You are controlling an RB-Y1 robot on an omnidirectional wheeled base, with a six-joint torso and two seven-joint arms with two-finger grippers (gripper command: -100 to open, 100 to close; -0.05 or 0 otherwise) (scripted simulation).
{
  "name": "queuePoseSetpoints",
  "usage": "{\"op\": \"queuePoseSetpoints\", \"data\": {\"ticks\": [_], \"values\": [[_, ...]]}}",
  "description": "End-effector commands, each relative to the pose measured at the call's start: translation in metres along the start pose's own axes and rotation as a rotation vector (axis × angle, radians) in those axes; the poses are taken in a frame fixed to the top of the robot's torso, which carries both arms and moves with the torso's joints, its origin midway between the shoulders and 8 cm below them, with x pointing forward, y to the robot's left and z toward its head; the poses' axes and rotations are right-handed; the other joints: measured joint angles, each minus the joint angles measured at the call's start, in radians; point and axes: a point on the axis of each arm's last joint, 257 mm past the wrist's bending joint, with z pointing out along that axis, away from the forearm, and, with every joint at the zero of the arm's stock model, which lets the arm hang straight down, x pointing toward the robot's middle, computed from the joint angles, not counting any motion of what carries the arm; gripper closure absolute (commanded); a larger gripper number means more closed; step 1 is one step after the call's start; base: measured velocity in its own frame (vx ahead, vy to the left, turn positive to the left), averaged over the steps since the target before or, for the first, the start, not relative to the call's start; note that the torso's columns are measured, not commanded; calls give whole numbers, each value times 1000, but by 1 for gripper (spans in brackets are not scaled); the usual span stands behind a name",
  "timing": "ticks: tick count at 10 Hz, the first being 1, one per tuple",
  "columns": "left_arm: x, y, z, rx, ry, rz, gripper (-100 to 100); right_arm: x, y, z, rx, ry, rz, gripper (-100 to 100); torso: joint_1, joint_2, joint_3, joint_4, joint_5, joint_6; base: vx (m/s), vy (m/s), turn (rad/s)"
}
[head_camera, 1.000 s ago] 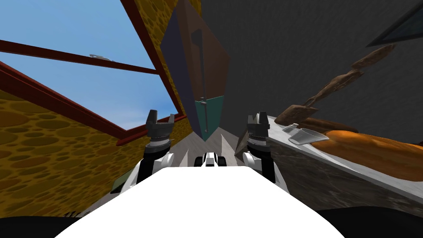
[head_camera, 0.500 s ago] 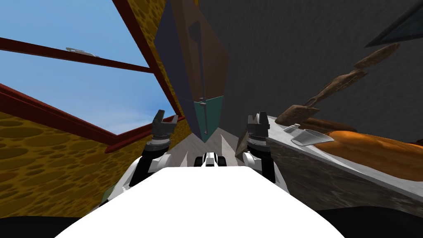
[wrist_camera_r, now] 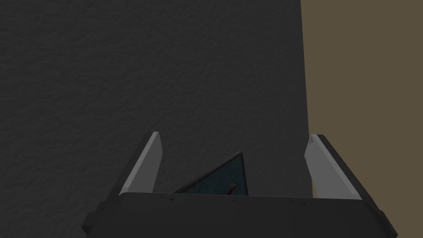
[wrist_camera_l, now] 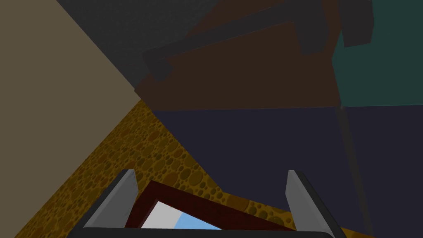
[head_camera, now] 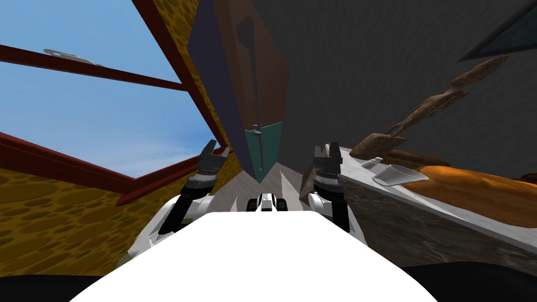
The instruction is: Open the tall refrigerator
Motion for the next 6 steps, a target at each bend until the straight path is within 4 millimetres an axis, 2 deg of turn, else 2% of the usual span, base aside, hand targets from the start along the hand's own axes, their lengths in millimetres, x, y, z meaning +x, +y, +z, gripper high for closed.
{"op": "queuePoseSetpoints", "data": {"ticks": [1, 6], "values": [[3, 18, 0, -78, 40, -11, -100, 0, 0, 0, 0, 0, 0, 0, 1, -1, -1, 0, 0, 0, 88, 62, -95], [2, 44, -2, -187, 74, -10, -100, 0, 0, 0, 0, 0, 0, 0, 0, 0, 0, 0, 0, 0, 58, 33, -72]]}}
